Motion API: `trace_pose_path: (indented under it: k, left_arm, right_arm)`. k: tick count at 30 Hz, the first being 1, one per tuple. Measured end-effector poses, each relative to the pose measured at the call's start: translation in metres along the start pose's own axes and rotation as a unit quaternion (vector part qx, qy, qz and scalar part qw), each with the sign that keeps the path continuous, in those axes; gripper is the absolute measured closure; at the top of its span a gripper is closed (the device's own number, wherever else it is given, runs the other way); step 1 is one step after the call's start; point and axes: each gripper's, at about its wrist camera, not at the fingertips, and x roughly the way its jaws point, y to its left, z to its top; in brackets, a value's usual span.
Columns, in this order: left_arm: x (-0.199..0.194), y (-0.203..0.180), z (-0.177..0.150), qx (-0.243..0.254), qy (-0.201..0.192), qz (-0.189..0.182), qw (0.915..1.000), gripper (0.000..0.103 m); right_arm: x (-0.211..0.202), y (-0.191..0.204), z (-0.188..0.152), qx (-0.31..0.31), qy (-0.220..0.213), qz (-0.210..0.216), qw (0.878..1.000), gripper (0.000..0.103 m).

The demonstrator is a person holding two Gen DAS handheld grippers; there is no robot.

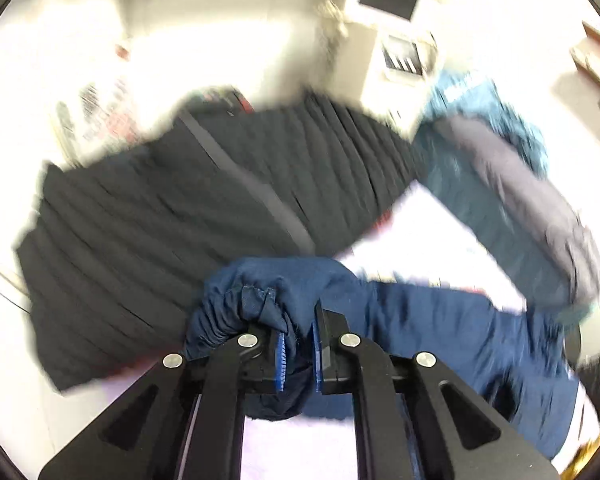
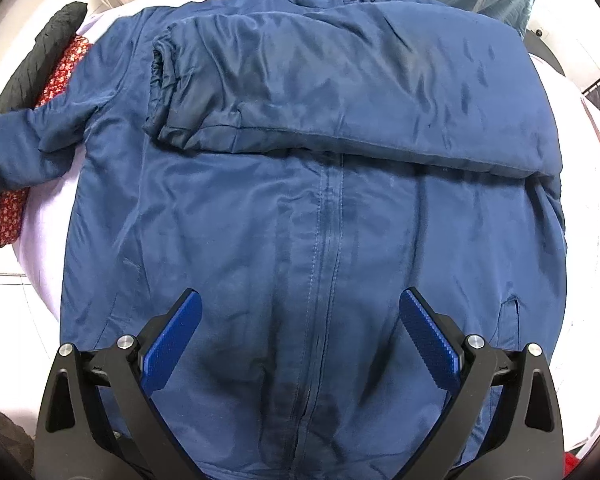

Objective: Fold large clothes
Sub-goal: 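Grasp the other sleeve with the left gripper and lift it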

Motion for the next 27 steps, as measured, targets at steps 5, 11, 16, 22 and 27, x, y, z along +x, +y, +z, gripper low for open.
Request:
trace_pose_path:
  k: [5,11,16,22,27]
  left_arm:
    - [-0.036,0.019,0.04,0.013,-0.056,0.091,0.9942,0.094]
    - [-0.053,0.009,0.038,0.014,-0.054,0.11,0.9923,0.094]
    - [-0.057,-0.075,0.002,0.098,-0.043,0.073,0.9916,0.094]
    - [-0.058,-0.182,-0.036,0.142,-0.017,-0.025,0.9894,0.094]
    - [-0.071,-0.291,-0.075,0.218,-0.01,-0.106,0.9702,0.094]
  right_arm:
    - [-0.013,-0.022,0.006,0.003,-0.011,0.018,1.0,0.005]
    - [-0.02,-0.049,0.009,0.021,-0.024,0.033,0.999,0.005]
    - [-0.02,-0.071,0.004,0.038,-0.023,0.044,0.998,0.005]
    - [-0.021,-0.092,0.0,0.055,-0.028,0.049,0.997,0.005]
    - [-0.026,-0.119,-0.004,0.081,-0.036,0.049,0.995,0.005]
